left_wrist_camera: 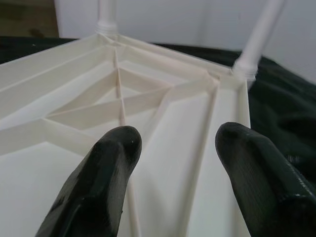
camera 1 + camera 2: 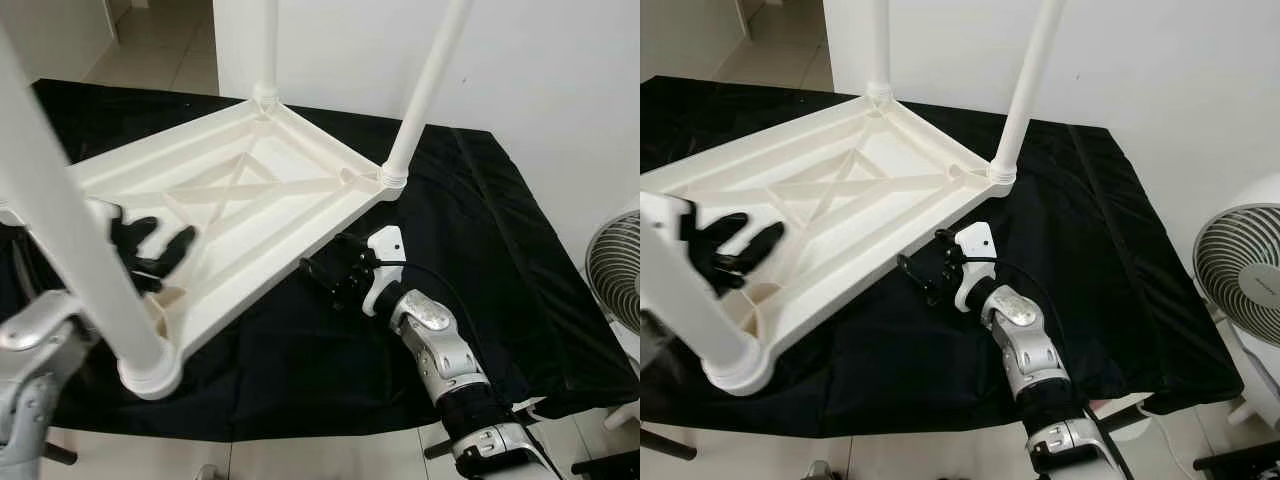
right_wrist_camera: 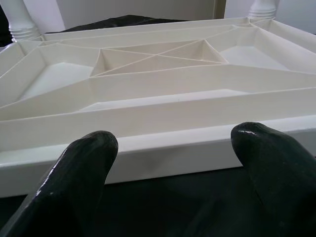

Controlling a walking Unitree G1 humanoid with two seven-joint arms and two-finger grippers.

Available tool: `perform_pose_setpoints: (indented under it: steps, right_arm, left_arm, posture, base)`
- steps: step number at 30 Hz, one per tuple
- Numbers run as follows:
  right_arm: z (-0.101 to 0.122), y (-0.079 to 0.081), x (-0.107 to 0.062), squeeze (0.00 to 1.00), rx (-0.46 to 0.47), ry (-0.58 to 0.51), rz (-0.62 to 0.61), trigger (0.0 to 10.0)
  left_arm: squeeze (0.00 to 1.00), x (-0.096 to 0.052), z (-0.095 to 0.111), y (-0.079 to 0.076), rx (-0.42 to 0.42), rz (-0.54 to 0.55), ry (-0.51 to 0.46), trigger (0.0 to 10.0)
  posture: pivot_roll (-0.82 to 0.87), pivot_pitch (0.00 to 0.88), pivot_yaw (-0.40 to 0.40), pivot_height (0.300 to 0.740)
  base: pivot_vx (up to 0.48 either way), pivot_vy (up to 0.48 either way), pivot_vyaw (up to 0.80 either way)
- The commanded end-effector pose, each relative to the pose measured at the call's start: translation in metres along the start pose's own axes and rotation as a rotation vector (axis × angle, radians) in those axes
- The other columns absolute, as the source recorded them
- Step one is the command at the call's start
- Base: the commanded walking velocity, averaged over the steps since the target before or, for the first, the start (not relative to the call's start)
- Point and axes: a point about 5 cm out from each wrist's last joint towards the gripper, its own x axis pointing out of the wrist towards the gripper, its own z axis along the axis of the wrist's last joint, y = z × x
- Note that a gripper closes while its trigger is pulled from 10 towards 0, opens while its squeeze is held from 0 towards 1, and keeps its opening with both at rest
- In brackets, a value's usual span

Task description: Building children table

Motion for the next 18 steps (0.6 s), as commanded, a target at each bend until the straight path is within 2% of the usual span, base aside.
perform_pose_setpoints:
  steps: [1, 5, 6, 9, 12, 13, 14, 15, 17, 18]
  right_arm:
    - [-0.002, -0.003, -0.006, 0.0, -0.009, 0.014, -0.008, 10.0]
    - [0.005, -0.002, -0.016, 0.0, 0.0, -0.021, 0.062, 10.0]
    - [0.005, -0.002, -0.016, 0.0, 0.0, -0.021, 0.062, 10.0]
    - [0.009, -0.009, -0.028, 0.0, -0.03, -0.02, 0.038, 10.0]
    - [0.009, -0.012, -0.031, 0.0, -0.037, -0.019, 0.022, 10.0]
    - [0.01, -0.021, -0.04, 0.0, -0.065, -0.016, -0.078, 10.0]
    - [0.011, -0.024, -0.044, 0.0, -0.076, -0.016, -0.128, 10.0]
    - [0.011, -0.024, -0.044, 0.0, -0.076, -0.016, -0.128, 10.0]
    - [0.009, -0.032, -0.049, 0.0, -0.1, 0.006, -0.246, 10.0]
    - [0.009, -0.032, -0.049, 0.0, -0.1, 0.006, -0.246, 10.0]
  left_arm:
    - [0.0, 0.005, 0.0, -0.01, -0.02, -0.011, 0.002, 10.0]
    - [0.0, 0.023, 0.001, -0.031, -0.07, -0.062, -0.032, 10.0]
    - [0.0, 0.023, 0.001, -0.031, -0.07, -0.062, -0.032, 10.0]
    - [0.0, 0.041, 0.004, -0.051, -0.105, -0.111, -0.059, 10.0]
    - [0.0, 0.045, 0.004, -0.055, -0.111, -0.118, -0.065, 10.0]
    - [0.0, 0.059, 0.008, -0.07, -0.143, -0.164, -0.091, 10.0]
    - [0.0, 0.064, 0.01, -0.077, -0.159, -0.184, -0.1, 10.0]
    - [0.0, 0.064, 0.01, -0.077, -0.159, -0.184, -0.1, 10.0]
    - [0.0, 0.072, 0.011, -0.087, -0.182, -0.214, -0.106, 10.0]
    - [0.0, 0.072, 0.011, -0.087, -0.182, -0.214, -0.106, 10.0]
  posture:
    - [0.16, 0.145, -0.066, 0.74]
    - [0.12, 0.148, -0.047, 0.74]
    - [0.12, 0.148, -0.047, 0.74]
    - [0.09, 0.15, -0.035, 0.74]
    - [0.08, 0.151, -0.028, 0.74]
    - [0.03, 0.149, -0.007, 0.74]
    - [0.03, 0.149, -0.007, 0.74]
    - [0.03, 0.149, -0.007, 0.74]
    - [0.01, 0.148, 0.009, 0.74]
    - [0.01, 0.148, 0.009, 0.74]
  base:
    - [0.0, 0.0, 0.0]
    - [0.0, 0.0, 0.0]
    - [0.0, 0.0, 0.0]
    - [0.0, 0.0, 0.0]
    - [0.0, 0.0, 0.0]
    - [0.0, 0.0, 0.0]
    - [0.0, 0.0, 0.0]
    - [0.0, 0.0, 0.0]
    - [0.0, 0.0, 0.0]
    - [0.0, 0.0, 0.0]
